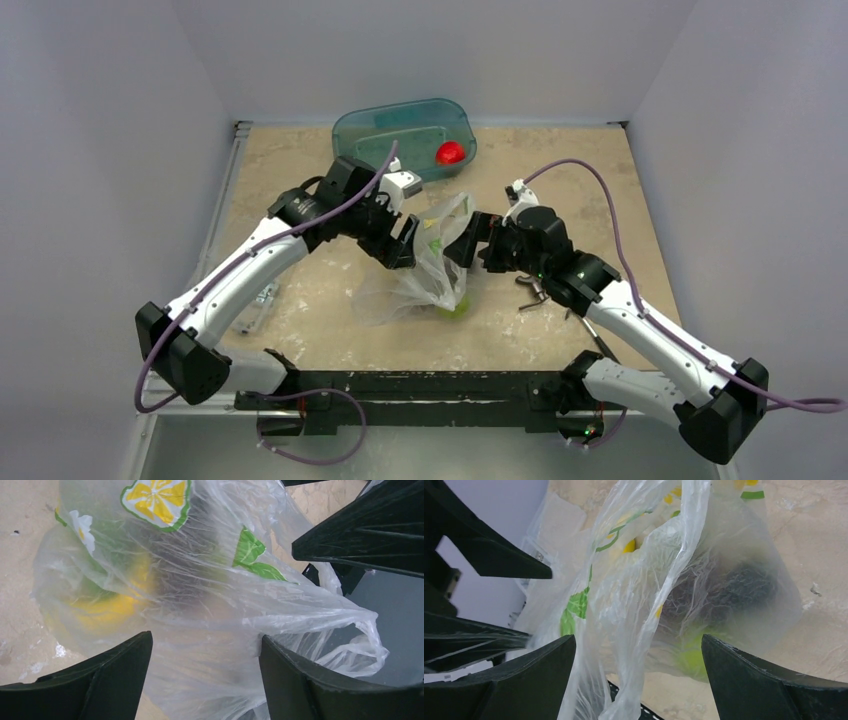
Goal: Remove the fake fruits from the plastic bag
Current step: Adjust the plastic bag at the center of the board.
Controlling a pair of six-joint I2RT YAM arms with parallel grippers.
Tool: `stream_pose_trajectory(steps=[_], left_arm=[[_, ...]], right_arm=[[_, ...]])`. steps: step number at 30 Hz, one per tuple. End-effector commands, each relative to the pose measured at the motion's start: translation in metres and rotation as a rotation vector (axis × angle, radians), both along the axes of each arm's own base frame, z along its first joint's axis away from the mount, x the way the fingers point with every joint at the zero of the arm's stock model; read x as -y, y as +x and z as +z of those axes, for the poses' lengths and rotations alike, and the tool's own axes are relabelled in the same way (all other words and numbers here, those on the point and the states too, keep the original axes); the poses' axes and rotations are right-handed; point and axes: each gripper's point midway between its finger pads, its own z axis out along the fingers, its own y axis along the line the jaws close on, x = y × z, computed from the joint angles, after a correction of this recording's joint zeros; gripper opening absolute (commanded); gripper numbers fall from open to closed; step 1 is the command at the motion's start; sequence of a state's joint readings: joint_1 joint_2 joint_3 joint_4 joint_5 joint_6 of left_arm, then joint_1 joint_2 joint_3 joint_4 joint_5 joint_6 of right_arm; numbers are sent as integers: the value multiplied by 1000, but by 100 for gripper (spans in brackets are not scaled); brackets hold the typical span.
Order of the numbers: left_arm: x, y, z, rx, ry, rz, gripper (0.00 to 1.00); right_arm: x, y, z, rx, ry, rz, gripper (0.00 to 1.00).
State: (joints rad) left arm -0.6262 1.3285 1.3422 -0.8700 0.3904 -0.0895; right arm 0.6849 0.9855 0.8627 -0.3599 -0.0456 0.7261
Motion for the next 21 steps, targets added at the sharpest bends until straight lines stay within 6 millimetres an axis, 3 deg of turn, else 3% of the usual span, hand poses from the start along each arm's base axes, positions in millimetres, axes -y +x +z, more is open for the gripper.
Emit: stream_pose_trajectory(steps=[1,4,7,11,16,21], left_arm=[[8,10,-2,47,-22,-80,70],[2,15,-15,60,-7,-52,61],[1,14,-16,41,-24,-58,44],[-6,19,-17,60,4,-19,11],[-8,12,-2,158,-75,-16,6],[-6,7,-1,148,-88,-39,8]], right_arm=[[-9,4,28,47,130,-16,99],[-6,5,28,65,117,-16,99],[-11,5,18,49,106,6,99],[-20,10,-3,-10,84,17,99],[-43,11,-13,-102,118,8,99],[-41,24,2,-85,166,-135,99]])
